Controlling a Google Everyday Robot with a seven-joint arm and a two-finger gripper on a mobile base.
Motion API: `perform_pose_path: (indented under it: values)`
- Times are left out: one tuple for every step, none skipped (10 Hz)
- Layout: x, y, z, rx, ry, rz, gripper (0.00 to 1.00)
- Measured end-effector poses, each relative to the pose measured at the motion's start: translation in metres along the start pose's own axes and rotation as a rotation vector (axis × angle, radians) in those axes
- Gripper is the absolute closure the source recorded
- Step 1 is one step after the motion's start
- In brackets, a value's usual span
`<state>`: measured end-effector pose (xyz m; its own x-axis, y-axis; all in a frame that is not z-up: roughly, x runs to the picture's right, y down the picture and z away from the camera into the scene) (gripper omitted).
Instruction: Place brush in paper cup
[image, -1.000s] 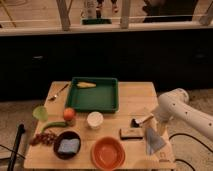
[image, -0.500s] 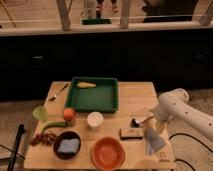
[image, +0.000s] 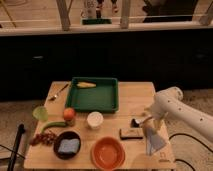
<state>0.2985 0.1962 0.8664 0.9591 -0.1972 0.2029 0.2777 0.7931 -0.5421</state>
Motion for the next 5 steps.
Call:
perform_pose_path:
  values:
    - [0.002, -0.001, 0.003, -0.009, -0.009, -0.011, 0.22]
    - [0.005, -0.004, 0.006, -0.014, -0.021, -0.029, 0.3]
    - [0.006, -0.006, 0.007, -0.025, -0.027, -0.046, 0.39]
    - [0.007, -0.009, 0.008, -0.028, -0.036, -0.062, 0.5]
    - [0.009, -0.012, 0.009, -0.03, -0.038, -0.082, 0.6]
